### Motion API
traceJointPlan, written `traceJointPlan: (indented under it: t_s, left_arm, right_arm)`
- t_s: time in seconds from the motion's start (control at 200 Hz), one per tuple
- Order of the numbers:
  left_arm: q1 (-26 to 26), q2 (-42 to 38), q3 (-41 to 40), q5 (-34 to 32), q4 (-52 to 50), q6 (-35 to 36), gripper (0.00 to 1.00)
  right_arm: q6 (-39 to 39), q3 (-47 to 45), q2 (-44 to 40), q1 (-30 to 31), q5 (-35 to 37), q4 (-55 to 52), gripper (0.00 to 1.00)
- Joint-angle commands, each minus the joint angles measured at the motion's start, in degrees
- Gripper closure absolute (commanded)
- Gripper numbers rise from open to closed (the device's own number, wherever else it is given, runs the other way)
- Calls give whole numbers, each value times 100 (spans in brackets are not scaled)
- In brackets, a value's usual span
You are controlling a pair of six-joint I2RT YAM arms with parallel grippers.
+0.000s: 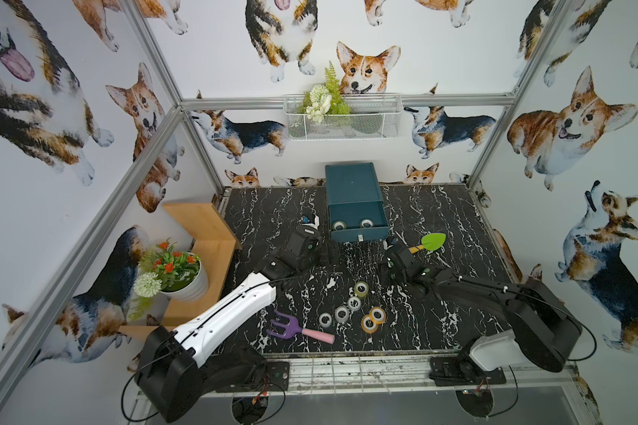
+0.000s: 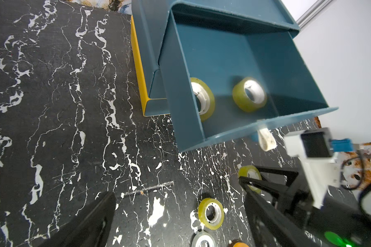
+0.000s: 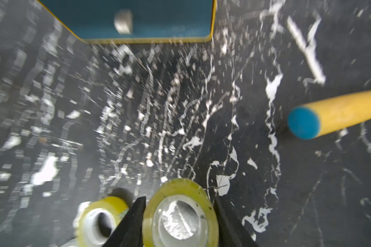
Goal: Place the transparent tape into the drawer according to color
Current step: Pick up the tape at the center of the board, then place the tape in the drawer.
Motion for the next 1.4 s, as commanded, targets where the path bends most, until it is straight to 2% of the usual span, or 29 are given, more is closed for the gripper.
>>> traceJointPlan:
  t_s: [0.0,0.095,0.185,0.37,0.601,0.776,1.066,1.216,1.396]
  left_arm:
    - [42,-31,-41,-32,61,-38,1]
    - [58,-8,-53,-12,70,-55,1]
    - [65,22,-62,22,89,-77,1]
    - [69,75,-55,135,123,-147,1]
    - [74,75,-13,360,-27,-80,1]
    - [68,66,-58,542,-171,39,1]
    - [-30,511,111,1072,-233,234,1]
    - [-132,609,104,1186,-182,336,1]
    - [-702,992,332,895,-454,619,1]
  right_arm:
    - [26,265,-541,-5,-98,-268,55]
    - [-78,748,-933,-7,-117,-433,55]
    - [-264,1451,-847,-7,-223,-561,55]
    - [-576,3001,316,-7,-335,-557,56]
    - [-687,4258,1676,-12,-365,-785,56]
    - [-714,4231,1796,-16,-283,-899,54]
    - [-731,4285,1727,-9,-202,-847,33]
    - [-723,4270,1439,-8,-90,-761,32]
    - [-488,3396,498,-12,168,-336,32]
